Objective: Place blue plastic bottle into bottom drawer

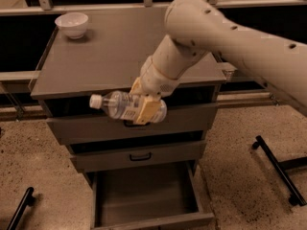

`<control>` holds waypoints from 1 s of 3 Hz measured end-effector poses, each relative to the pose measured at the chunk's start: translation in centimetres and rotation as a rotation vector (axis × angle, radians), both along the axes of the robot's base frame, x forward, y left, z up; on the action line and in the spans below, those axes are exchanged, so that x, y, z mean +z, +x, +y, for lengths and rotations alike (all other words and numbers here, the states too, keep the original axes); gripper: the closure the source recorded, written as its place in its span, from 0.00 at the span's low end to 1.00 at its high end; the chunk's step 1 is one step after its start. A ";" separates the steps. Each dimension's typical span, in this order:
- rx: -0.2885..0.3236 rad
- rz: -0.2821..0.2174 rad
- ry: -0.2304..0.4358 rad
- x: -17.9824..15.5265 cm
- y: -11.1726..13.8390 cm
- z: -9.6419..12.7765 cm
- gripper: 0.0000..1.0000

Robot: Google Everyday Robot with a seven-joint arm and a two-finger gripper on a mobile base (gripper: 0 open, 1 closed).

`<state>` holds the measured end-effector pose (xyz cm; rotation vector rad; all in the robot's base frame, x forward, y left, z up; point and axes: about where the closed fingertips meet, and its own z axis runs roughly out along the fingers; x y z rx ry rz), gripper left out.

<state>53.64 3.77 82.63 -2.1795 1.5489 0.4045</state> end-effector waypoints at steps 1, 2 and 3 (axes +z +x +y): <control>0.011 0.044 -0.013 -2.3 -1.4 -0.2 1.00; -0.003 0.107 0.071 -6.9 -0.7 -0.2 1.00; -0.023 0.188 0.166 -15.4 -1.3 0.2 1.00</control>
Offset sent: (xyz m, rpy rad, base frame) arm 0.0079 -0.0053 -0.1314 0.1825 0.1941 -0.0327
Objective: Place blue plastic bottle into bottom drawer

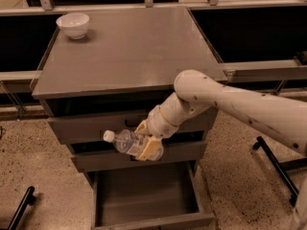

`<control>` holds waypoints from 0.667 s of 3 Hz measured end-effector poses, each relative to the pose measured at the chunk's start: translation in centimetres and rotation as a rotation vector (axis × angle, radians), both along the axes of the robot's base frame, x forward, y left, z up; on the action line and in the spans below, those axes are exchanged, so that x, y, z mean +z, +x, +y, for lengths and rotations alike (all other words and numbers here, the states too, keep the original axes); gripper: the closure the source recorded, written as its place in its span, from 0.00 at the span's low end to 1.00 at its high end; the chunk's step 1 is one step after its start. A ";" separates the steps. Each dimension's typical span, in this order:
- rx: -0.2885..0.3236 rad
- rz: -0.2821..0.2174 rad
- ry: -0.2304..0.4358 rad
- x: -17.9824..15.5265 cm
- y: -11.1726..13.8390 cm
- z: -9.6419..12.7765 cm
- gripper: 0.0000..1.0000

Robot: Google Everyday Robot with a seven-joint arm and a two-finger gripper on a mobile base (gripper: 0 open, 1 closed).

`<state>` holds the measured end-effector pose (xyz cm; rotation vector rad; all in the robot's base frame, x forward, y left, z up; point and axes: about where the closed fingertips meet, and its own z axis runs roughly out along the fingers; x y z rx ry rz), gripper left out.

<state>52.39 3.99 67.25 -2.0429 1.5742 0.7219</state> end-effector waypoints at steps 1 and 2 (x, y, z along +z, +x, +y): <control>-0.054 -0.008 0.040 -6.5 -0.1 -0.8 1.00; -0.054 -0.007 0.040 -6.5 -0.1 -0.8 1.00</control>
Offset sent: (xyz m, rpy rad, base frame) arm -0.0030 -0.0083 -0.0569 0.0333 -0.0017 -0.0413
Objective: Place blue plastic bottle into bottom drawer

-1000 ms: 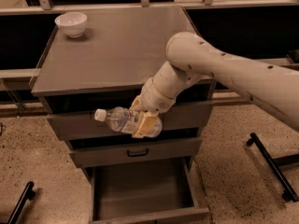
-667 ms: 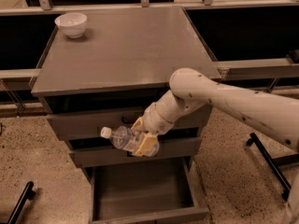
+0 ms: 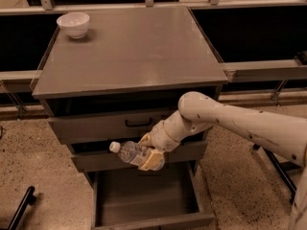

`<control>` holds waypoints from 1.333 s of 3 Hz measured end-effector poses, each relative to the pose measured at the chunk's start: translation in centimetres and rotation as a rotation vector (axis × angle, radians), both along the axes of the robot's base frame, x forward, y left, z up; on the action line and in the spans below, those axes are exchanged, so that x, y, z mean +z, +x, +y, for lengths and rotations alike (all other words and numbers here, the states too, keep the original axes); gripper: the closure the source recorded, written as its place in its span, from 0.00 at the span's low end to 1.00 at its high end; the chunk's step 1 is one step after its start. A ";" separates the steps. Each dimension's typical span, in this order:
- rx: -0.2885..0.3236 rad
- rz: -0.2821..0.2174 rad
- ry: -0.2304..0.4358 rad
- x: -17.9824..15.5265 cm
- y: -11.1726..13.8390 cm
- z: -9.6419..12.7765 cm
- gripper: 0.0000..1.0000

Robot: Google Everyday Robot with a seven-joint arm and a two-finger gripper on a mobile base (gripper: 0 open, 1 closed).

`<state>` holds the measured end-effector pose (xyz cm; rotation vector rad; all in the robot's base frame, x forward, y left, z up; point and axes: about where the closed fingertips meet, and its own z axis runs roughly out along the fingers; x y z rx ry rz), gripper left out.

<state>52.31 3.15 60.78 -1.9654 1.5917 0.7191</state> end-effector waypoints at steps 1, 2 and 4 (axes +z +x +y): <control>-0.065 -0.019 0.012 -3.3 0.9 -1.6 1.00; -0.160 -0.067 0.018 -9.3 2.0 -4.3 1.00; -0.205 -0.172 -0.010 -14.9 3.0 -5.4 1.00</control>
Offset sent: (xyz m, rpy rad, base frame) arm 0.0394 -0.0829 -0.1688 0.0183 -0.1493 -0.2913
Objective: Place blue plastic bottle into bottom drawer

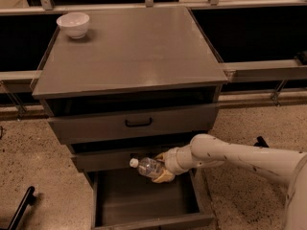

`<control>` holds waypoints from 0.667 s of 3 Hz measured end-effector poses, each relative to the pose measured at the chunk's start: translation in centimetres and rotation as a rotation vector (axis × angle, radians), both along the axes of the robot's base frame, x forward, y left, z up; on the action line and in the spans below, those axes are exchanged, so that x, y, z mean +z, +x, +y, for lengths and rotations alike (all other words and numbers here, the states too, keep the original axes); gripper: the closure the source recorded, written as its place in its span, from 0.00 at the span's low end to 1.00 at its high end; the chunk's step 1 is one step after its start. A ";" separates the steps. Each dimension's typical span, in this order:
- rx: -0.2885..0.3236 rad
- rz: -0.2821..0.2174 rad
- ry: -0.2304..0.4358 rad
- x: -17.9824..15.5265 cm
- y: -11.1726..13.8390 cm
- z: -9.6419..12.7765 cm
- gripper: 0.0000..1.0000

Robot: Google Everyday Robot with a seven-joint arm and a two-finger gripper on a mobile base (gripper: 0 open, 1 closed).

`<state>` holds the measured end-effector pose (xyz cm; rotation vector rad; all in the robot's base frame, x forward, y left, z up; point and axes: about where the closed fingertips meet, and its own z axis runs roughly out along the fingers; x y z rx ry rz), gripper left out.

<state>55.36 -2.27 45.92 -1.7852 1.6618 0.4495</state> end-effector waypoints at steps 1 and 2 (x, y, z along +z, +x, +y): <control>-0.036 0.009 -0.050 -2.9 1.1 -1.2 1.00; -0.009 0.023 -0.075 -8.6 2.1 -3.2 1.00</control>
Offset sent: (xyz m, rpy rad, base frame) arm 0.0296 -0.0564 -0.2427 -0.0603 0.0950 0.0916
